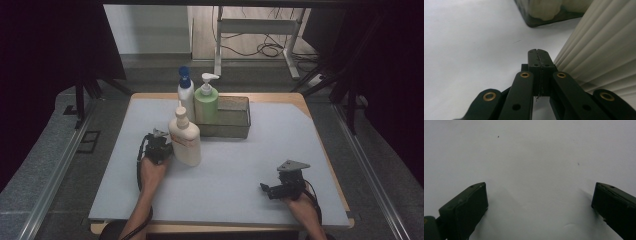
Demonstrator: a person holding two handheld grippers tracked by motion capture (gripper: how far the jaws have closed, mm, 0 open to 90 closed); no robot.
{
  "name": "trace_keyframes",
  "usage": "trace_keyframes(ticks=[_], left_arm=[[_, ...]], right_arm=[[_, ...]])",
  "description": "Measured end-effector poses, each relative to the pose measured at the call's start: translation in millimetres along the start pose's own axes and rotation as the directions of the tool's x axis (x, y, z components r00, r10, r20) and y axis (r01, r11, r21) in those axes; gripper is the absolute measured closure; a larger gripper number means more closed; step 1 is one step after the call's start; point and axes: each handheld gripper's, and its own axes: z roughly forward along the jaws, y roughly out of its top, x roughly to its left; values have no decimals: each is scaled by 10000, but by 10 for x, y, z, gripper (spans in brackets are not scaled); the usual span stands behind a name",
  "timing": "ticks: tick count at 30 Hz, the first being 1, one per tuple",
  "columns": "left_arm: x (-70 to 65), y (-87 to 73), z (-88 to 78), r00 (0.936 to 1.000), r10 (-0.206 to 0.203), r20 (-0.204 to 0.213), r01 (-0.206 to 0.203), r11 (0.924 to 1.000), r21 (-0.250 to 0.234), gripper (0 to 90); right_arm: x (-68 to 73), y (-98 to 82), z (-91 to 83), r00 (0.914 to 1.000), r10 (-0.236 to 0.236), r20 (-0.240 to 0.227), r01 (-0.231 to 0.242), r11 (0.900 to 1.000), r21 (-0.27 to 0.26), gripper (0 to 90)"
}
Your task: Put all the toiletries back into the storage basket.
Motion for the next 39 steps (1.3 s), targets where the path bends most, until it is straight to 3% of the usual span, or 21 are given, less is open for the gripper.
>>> trace_keyframes(ticks=[19,30,39], left_arm=[[-353,20,149,9966,584,580,-592,9982,119,893],[-591,24,190,9894,1049,1005,-1072,9941,181,893],[-780,-2,192,9795,1418,1431,-1464,9890,220,892]], right_arm=[[0,-1,0,10000,-8,1,8,10000,-11,1],[0,-1,-1,10000,-8,2,8,10000,-9,1],[1,-1,0,10000,-1,1,1,10000,-15,1]])
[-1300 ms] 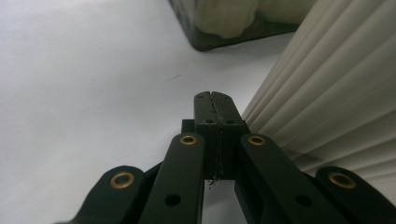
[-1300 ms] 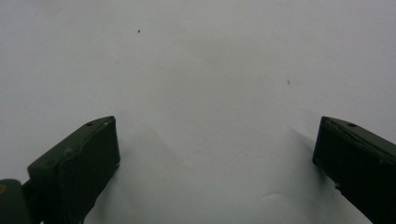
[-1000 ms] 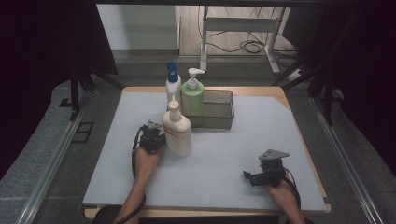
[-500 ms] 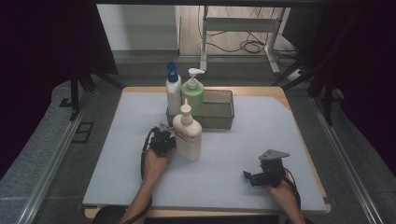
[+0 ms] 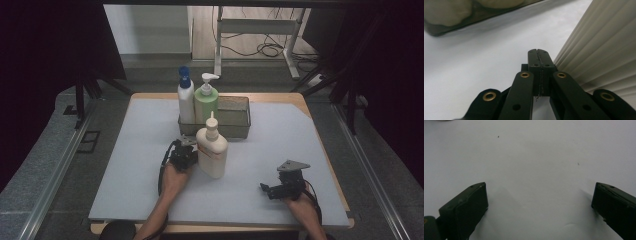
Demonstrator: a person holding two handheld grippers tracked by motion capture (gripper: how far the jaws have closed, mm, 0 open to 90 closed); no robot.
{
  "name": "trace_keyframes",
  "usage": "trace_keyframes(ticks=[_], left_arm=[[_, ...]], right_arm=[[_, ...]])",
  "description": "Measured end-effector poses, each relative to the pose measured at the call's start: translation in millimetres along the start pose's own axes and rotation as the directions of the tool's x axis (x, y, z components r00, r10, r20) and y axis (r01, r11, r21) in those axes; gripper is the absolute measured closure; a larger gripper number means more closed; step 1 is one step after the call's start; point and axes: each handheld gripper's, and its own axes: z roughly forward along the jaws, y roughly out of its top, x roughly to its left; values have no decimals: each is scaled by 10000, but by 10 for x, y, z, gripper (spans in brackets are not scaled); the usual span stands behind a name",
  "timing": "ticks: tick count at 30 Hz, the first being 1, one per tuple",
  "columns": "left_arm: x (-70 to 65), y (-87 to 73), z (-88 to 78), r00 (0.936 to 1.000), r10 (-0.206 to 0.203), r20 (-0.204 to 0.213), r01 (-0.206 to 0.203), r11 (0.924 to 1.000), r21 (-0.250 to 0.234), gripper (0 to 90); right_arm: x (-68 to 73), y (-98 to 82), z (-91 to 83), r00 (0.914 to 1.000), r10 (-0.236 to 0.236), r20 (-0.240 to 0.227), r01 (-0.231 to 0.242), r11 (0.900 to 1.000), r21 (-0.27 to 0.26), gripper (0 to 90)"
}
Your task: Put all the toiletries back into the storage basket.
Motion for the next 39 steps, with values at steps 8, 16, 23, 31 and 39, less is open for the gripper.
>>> trace_keyframes(ticks=[8,16,23,31,39], left_arm=[[-164,-23,7,9985,221,508,-223,9997,47,892],[-305,-31,17,9956,386,852,-393,9992,62,892],[-410,-31,27,9934,514,1021,-522,9986,52,892],[-482,-50,34,9902,505,1300,-512,9987,26,892],[-531,-74,23,9861,541,1570,-560,9984,74,891]], right_arm=[[0,0,0,10000,1,-4,-1,10000,3,1],[0,0,0,10000,1,-5,-1,10000,3,1],[0,0,0,10000,0,-4,0,10000,1,1],[-1,1,-1,10000,5,-7,-5,10000,12,1],[-1,7,-1,10000,20,-31,-20,10000,82,1]])
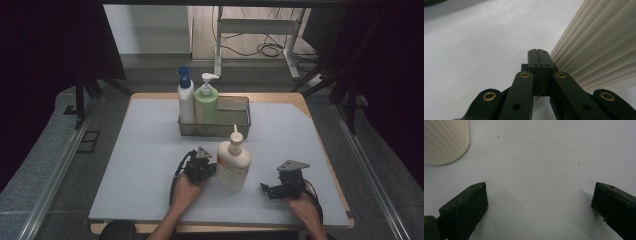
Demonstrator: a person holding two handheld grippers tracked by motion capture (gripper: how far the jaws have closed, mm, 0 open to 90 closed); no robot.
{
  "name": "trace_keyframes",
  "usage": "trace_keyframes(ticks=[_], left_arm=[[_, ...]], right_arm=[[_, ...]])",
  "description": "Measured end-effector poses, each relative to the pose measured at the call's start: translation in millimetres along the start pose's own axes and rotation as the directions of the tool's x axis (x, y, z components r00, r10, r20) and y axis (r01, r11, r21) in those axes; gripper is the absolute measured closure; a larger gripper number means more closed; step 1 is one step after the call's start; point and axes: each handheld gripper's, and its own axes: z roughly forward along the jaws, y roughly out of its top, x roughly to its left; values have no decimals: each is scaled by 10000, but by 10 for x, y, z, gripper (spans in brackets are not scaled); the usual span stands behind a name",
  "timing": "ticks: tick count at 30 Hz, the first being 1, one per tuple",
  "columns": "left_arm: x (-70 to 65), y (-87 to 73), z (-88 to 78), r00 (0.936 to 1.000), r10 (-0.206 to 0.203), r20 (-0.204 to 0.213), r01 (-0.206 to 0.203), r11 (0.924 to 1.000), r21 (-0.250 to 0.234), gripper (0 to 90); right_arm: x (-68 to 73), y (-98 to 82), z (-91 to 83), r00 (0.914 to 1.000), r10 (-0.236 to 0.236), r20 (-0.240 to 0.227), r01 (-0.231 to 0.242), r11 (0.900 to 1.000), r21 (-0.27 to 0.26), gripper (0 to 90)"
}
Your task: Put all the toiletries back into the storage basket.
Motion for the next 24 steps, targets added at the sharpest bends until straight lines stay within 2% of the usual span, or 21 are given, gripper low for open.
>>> trace_keyframes(ticks=[8,11,15,18,24], left_arm=[[10,9,-56,9998,144,112,-144,9999,24,858],[14,12,-140,9996,294,-2,-294,9996,-54,842],[51,-41,-280,9994,271,-207,-274,9995,-177,813],[93,-109,-377,9986,322,-428,-328,9994,-137,760],[175,-242,-556,9982,-18,-596,5,9997,-228,613]], right_arm=[[-2,4,0,10000,7,-7,-7,10000,35,1],[-2,6,0,10000,7,-9,-7,10000,39,1],[0,6,-2,10000,-5,3,5,10000,36,4],[3,5,-11,10000,7,1,-7,10000,42,11],[15,-3,-44,9998,-162,-121,163,9998,122,24]])
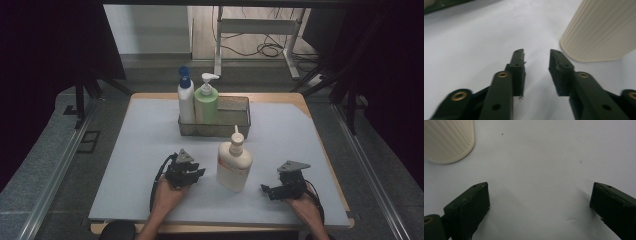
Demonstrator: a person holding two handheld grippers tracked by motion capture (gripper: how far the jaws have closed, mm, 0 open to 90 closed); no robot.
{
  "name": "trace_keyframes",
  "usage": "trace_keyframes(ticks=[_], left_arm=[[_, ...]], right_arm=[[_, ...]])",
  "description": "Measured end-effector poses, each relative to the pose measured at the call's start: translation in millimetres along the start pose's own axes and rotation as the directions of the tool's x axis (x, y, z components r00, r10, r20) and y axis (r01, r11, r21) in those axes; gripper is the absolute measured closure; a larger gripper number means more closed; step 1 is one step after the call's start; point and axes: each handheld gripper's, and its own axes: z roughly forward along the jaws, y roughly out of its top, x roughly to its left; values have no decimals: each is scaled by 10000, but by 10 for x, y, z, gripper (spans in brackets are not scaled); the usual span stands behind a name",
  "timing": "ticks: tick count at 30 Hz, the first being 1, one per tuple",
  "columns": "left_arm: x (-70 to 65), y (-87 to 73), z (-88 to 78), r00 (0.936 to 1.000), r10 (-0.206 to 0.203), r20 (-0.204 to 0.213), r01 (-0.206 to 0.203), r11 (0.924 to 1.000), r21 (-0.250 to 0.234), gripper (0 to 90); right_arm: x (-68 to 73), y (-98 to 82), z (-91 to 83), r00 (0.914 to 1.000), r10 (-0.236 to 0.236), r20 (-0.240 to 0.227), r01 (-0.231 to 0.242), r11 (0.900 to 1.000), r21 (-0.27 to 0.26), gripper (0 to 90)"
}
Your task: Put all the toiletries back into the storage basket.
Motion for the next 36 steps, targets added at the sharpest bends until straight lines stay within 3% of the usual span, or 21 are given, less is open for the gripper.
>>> trace_keyframes(ticks=[4,10,22,29,36], left_arm=[[9,-50,-68,10000,7,-69,-7,10000,37,522],[-7,-152,-109,9994,135,-318,-126,9995,297,399],[-7,-322,-210,9973,164,-710,-119,9980,624,230],[4,-381,-190,9973,130,-723,-81,9977,677,155],[-48,-392,-150,9919,723,-1045,-641,9947,799,125]], right_arm=[[24,-13,-31,9999,-97,-129,97,10000,-17,21],[62,-29,-112,9983,-379,-443,359,9984,-446,0],[186,-1,-194,9952,-627,-754,569,9954,-769,0],[246,46,-204,9934,-729,-886,652,9940,-877,0],[288,72,-197,9918,-728,-1054,636,9941,-881,0]])
